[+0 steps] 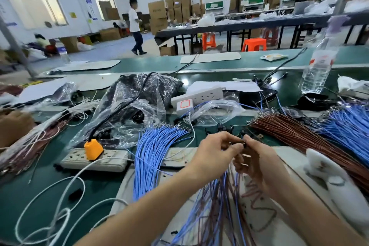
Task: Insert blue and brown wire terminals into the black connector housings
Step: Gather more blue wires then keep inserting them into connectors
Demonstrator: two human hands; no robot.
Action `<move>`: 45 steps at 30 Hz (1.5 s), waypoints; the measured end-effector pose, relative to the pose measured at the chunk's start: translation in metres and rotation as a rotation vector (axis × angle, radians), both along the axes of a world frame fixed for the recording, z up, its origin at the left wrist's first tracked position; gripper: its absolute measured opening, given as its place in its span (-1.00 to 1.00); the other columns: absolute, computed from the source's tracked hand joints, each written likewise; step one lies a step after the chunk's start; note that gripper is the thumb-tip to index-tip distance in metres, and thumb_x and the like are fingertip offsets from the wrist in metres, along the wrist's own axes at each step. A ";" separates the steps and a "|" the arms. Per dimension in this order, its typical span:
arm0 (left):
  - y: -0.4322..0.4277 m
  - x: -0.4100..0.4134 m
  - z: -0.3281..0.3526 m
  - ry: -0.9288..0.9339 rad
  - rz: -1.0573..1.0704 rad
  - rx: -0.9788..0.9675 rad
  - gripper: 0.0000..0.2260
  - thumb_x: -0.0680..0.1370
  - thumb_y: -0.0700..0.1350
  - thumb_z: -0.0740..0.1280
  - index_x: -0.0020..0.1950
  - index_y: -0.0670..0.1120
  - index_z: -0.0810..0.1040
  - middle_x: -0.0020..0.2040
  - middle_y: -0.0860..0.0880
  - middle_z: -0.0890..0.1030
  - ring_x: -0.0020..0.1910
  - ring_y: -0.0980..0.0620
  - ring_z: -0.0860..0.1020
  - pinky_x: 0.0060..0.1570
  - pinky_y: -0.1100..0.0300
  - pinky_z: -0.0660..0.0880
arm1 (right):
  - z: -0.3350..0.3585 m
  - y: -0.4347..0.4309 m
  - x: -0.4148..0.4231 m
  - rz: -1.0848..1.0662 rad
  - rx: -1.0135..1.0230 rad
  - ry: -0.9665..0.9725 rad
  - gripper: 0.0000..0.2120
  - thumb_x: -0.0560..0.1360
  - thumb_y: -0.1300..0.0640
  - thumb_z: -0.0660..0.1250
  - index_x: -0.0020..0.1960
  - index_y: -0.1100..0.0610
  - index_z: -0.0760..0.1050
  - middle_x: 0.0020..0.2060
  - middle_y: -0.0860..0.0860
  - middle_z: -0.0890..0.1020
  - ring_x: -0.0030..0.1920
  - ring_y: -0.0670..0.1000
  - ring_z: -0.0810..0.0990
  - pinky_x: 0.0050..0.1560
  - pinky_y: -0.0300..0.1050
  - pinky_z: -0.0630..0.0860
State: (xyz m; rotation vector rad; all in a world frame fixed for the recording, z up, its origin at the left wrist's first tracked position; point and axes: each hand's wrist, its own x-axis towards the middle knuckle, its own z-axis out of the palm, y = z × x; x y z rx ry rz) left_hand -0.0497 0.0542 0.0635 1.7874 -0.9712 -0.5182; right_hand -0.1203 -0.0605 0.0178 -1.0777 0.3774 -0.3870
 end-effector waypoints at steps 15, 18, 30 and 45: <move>0.114 0.043 0.064 -0.166 -0.197 0.558 -0.82 0.59 -0.03 0.27 0.14 0.19 0.56 -0.01 0.00 0.68 -0.07 -0.05 0.64 0.00 0.01 0.59 | 0.003 -0.027 -0.004 -0.317 0.457 -0.033 -0.73 0.45 0.03 0.39 -0.26 0.17 0.39 -0.33 0.12 0.60 -0.48 -0.09 0.57 -0.49 -0.34 0.51; 0.099 0.111 0.052 -0.524 0.235 0.720 -0.79 0.55 -0.18 0.24 -0.19 -0.10 0.64 -0.06 -0.18 0.67 -0.28 0.02 0.62 -0.30 0.21 0.54 | 0.001 -0.017 -0.003 -0.240 0.358 -0.032 -0.77 0.52 0.11 0.32 -0.21 0.24 0.44 -0.39 0.11 0.63 -0.40 -0.01 0.64 -0.39 -0.24 0.59; 0.066 0.236 -0.030 -0.699 0.628 0.713 -0.75 0.52 -0.37 0.26 -0.27 -0.09 0.38 0.00 -0.14 0.51 -0.15 -0.08 0.51 -0.12 0.05 0.48 | -0.006 -0.004 -0.002 -0.109 0.071 0.029 -0.84 0.56 0.32 0.20 0.00 0.30 0.56 -0.18 0.20 0.65 -0.17 0.11 0.68 -0.21 -0.19 0.63; 0.063 0.238 -0.010 -0.576 0.540 0.783 -0.92 0.56 -0.23 0.26 -0.03 -0.22 0.52 -0.01 -0.23 0.56 -0.14 -0.12 0.47 -0.18 0.12 0.36 | -0.009 -0.006 -0.004 -0.094 -0.842 0.216 -0.69 0.54 0.14 0.33 0.28 -0.03 0.51 0.49 0.04 0.21 -0.30 0.10 0.67 -0.11 -0.01 0.65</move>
